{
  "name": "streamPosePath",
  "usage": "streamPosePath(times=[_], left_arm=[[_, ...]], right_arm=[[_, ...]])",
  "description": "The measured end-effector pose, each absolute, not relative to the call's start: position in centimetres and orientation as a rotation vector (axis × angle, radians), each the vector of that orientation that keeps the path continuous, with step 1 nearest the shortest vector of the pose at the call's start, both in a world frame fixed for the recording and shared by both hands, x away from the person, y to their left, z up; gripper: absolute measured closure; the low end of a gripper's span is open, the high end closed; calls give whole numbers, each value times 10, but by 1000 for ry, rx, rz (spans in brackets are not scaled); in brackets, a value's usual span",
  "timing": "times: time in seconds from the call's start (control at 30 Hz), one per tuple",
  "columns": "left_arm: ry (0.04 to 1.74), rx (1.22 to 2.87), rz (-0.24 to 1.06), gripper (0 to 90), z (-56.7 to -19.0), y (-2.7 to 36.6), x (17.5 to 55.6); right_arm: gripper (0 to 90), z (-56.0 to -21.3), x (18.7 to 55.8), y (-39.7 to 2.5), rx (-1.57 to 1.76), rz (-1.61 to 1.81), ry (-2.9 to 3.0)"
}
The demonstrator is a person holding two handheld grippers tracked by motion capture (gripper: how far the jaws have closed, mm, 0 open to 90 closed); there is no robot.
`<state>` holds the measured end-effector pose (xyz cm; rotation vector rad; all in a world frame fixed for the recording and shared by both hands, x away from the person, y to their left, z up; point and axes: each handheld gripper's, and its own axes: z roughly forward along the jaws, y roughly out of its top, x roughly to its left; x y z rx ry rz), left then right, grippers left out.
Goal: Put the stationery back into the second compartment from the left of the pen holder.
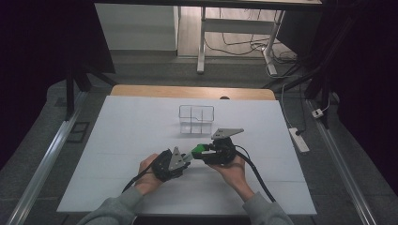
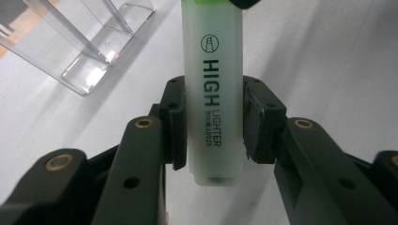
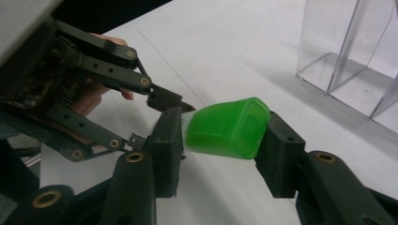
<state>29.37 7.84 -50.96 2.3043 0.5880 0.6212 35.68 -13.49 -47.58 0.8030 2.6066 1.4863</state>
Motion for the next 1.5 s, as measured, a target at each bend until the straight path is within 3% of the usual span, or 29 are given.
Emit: streamPosePath(times=[0.37,1.2,1.5], left_arm=[[615,2280,576,627,-511,83,299],[741,2184,451,374,-496,120,302],[803,2170,427,355,-497,149,285]], right_arm=[[727,-473,353,-132,703,1562,2627],[735,-437,351,-159,649,1576,2427],[735,-427,353,-164,627,1576,2383]])
